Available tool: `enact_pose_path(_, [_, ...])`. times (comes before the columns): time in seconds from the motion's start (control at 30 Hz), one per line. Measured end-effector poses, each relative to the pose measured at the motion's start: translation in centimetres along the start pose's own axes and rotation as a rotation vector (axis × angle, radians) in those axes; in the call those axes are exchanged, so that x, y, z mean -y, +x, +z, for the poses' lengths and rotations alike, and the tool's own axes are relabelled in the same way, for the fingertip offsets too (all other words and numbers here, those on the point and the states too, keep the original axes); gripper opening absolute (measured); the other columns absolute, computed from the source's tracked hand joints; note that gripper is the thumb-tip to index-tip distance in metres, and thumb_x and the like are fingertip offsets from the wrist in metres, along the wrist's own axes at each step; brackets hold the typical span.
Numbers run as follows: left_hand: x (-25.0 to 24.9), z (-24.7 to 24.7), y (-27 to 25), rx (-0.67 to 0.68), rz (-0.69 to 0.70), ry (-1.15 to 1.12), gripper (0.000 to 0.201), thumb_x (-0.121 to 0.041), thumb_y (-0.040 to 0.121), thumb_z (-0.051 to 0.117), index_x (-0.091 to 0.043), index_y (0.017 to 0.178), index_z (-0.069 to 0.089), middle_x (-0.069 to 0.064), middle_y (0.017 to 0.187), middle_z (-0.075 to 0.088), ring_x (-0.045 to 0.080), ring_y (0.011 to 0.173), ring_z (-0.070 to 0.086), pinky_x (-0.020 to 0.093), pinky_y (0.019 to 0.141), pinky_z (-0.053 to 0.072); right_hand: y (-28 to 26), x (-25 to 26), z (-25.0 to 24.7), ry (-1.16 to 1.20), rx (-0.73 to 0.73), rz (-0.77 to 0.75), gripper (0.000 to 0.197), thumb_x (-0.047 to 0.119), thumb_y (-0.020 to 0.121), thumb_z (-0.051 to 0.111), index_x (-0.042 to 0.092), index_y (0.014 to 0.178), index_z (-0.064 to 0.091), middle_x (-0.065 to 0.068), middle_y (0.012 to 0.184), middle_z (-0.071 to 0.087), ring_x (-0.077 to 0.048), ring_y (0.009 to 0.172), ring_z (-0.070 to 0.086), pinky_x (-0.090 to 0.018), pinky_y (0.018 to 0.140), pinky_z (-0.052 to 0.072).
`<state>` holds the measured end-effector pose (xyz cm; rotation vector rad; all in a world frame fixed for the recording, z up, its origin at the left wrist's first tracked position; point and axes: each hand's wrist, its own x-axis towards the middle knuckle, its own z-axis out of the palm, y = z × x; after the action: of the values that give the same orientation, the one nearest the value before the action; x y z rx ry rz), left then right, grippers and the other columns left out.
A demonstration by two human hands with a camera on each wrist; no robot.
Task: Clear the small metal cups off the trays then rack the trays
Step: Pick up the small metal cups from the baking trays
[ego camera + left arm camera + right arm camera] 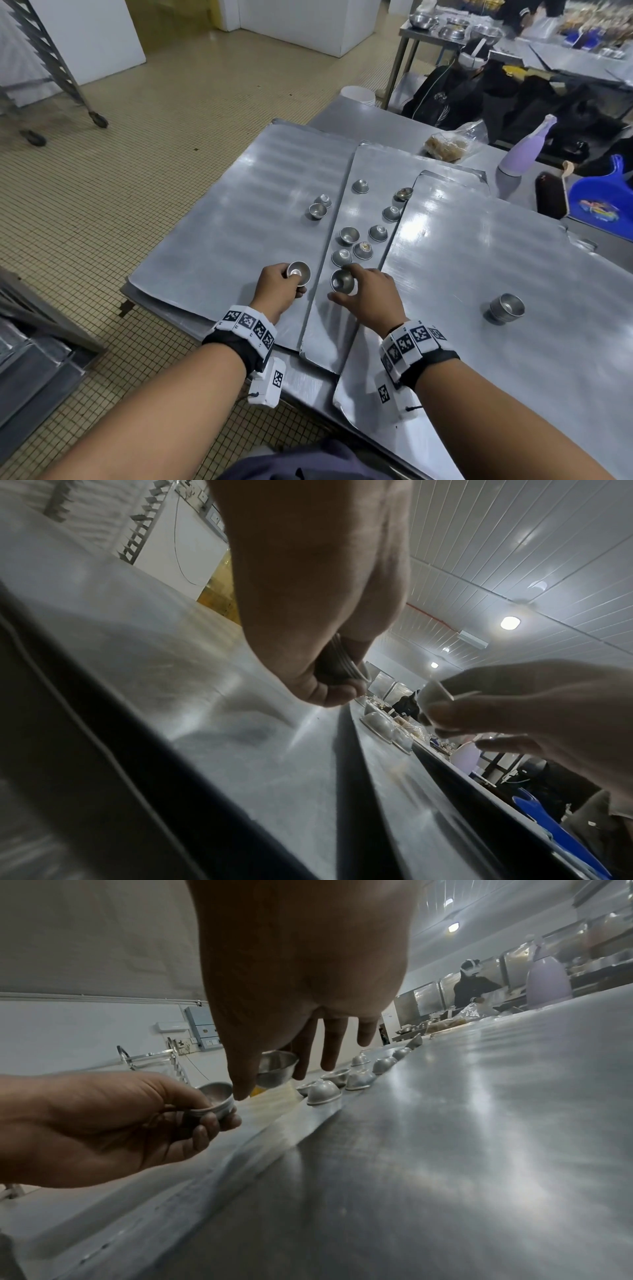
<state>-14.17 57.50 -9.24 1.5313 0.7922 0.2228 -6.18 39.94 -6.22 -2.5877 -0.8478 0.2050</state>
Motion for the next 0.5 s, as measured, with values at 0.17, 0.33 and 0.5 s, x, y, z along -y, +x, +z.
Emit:
enact_pose_path(0.17, [-0.1, 0.4, 0.3, 0.027, -0.014, -0.083, 0.017, -0.004, 0.093, 0.057, -0.004, 0.090, 0.073, 0.016, 0.081, 0.071, 0.020, 0.064, 0.068, 0.023, 0.057, 0.054, 0.9, 1.9, -0.8, 0.110, -0.078, -0.060, 0.050, 0.049, 0.077, 0.077, 0.025, 0.118, 0.063, 0.002, 0.105, 0.072, -0.023, 0.100, 0.063, -0.035, 0.085, 0.047])
enact_pose_path(0.33, [-1.6, 0.9, 0.3, 0.111, -0.096, -0.394, 0.023, -0.016, 0.094, 0.057, -0.002, 0.090, 0.075, 0.020, 0.089, 0.071, 0.028, 0.085, 0.069, 0.047, 0.082, 0.060, 2.0, 2.9, 0.0, 0.138, -0.073, -0.083, 0.052, 0.063, 0.075, 0.069, 0.033, 0.117, 0.058, 0.006, 0.104, 0.070, -0.018, 0.094, 0.065, -0.035, 0.077, 0.051])
enact_pose_path(0.5, [-2.2, 1.1, 0.8, 0.136, -0.111, -0.395, 0.029, -0.032, 0.089, 0.057, -0.013, 0.074, 0.072, 0.016, 0.082, 0.068, 0.027, 0.080, 0.065, 0.039, 0.071, 0.056, 2.4, 3.2, 0.6, 0.113, -0.013, -0.042, 0.072, 0.060, 0.076, 0.074, 0.033, 0.137, 0.048, -0.001, 0.121, 0.067, -0.024, 0.109, 0.063, -0.036, 0.085, 0.050])
